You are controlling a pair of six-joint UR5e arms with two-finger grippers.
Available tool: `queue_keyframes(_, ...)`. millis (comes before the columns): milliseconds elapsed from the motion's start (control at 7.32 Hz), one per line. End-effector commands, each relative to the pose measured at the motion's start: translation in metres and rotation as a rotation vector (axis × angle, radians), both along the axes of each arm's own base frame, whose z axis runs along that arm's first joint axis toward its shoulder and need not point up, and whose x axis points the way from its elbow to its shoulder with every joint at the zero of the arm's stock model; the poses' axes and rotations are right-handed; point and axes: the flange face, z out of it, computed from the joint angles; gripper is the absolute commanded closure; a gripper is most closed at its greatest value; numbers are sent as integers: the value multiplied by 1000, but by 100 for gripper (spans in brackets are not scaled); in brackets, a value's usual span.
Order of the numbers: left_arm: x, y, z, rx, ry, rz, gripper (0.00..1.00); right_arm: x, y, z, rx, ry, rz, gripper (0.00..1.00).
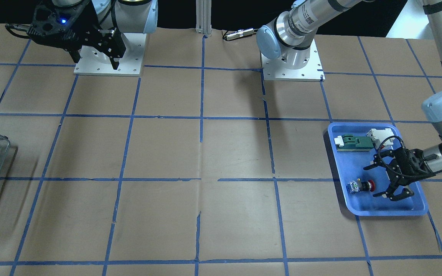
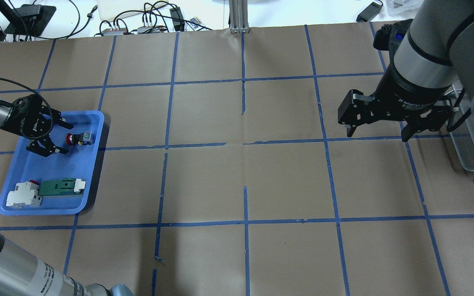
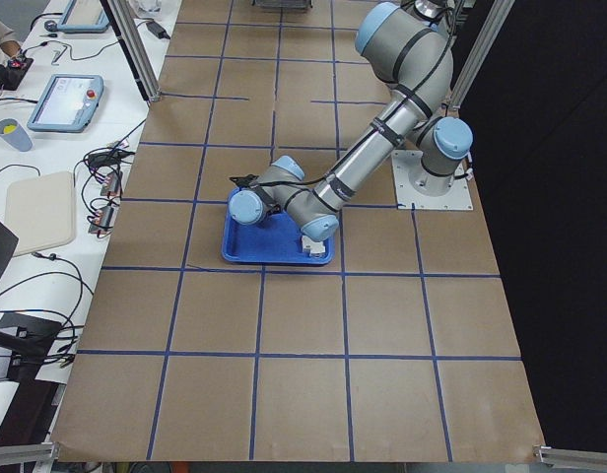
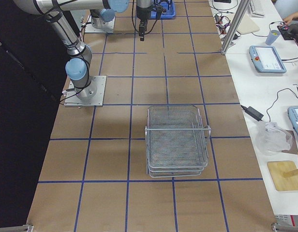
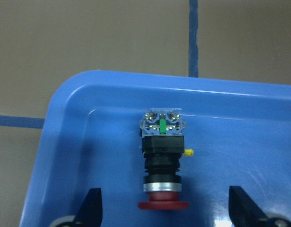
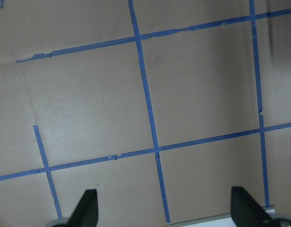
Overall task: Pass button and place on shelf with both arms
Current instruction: 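Grasp the red push button by its cap with the left gripper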
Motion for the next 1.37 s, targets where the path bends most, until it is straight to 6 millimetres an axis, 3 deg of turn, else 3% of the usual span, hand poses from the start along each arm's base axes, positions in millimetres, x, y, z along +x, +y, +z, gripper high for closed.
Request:
queue_keyframes(0, -1, 1, -13, 8, 23, 1, 23, -2, -1, 1, -3, 9, 0, 0)
queue_keyframes(137, -1, 0, -13, 3, 19, -4, 32, -2, 0, 0, 0, 9, 1, 0)
queue_keyframes(410, 1, -2, -9, -13, 10, -14, 77, -3, 2, 7, -4, -20, -6, 0)
queue_keyframes(547, 2, -3, 1, -26, -1, -14, 90, 2, 3, 10, -10, -32, -10, 0)
queue_keyframes(820, -10, -7, 30, -43, -21, -13, 100, -2, -1, 7, -10, -29, 3, 0)
queue_keyframes(957, -39, -12, 51, -73, 24, -32, 100, -1, -4, 6, -22, -33, 64, 0)
queue_keyframes(1230, -149, -23, 103, -121, 113, -158, 100, -7, -10, 5, -52, -48, 329, 0)
